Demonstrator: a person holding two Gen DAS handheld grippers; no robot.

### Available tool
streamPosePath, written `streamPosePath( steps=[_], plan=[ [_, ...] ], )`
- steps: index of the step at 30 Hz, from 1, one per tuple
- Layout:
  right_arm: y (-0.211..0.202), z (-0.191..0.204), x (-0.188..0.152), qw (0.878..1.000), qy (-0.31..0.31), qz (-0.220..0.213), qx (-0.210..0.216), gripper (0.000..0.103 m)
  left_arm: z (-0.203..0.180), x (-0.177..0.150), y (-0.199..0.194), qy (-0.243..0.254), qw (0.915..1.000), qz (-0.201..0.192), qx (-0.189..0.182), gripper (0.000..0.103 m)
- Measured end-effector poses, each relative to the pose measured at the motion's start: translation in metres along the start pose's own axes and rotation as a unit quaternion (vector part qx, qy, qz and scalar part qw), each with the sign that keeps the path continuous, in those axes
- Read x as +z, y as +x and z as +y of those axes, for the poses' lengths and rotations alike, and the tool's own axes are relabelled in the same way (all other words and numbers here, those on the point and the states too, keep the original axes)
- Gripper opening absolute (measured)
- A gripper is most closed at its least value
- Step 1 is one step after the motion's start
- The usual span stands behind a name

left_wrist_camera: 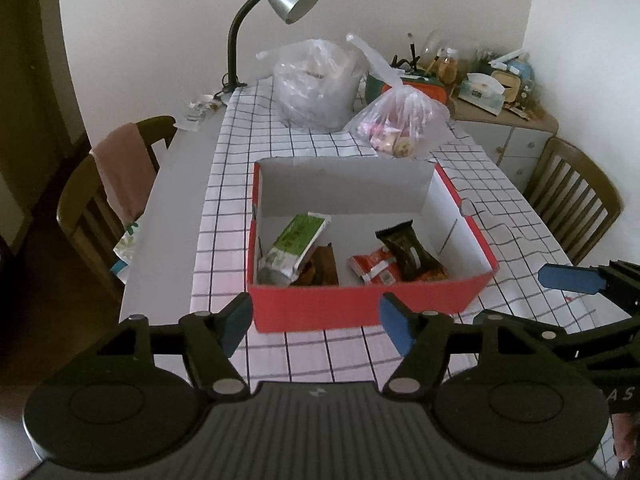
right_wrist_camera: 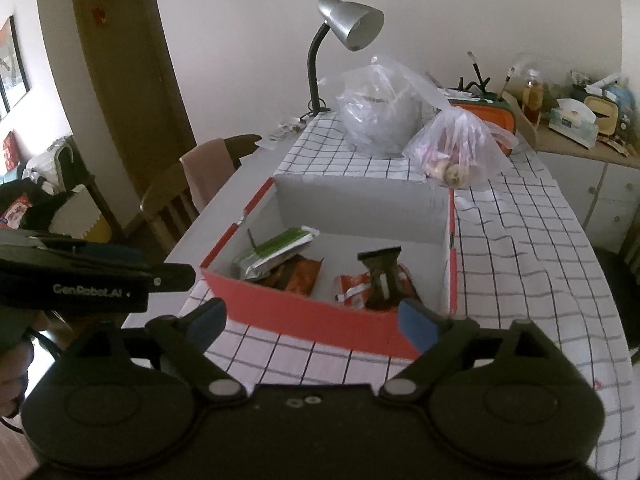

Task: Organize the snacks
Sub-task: 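Withdraw both tools from the box toward the remaining snacks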

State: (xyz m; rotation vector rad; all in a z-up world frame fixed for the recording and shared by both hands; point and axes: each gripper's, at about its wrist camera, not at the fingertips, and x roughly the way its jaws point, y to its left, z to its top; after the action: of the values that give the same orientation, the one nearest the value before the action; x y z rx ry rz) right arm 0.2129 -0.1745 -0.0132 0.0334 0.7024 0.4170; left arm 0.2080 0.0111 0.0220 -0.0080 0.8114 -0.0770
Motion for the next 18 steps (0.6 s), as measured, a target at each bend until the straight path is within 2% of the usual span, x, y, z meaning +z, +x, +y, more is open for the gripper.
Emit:
streamPosePath(
  steps=[6,10,18],
  plan=[
    [-0.017,0.01,-0.026,1.0,0.005,-0.004,0.003,0.101,0.006,-0.028,-0.015,-0.009,1.0,-0.001,-0.004,0.075],
    [-0.023,0.019,-0.043,1.0,0.003,-0.002,0.007,0.102,0.011,-0.047,-0.022,-0.018,0.9998,-0.006,0.002,0.081],
    [-0.03,0.034,-0.081,1.0,-0.013,-0.005,-0.005,0.103,0.027,-0.077,-0.02,-0.03,0.9994,0.015,0.006,0.082]
  ],
)
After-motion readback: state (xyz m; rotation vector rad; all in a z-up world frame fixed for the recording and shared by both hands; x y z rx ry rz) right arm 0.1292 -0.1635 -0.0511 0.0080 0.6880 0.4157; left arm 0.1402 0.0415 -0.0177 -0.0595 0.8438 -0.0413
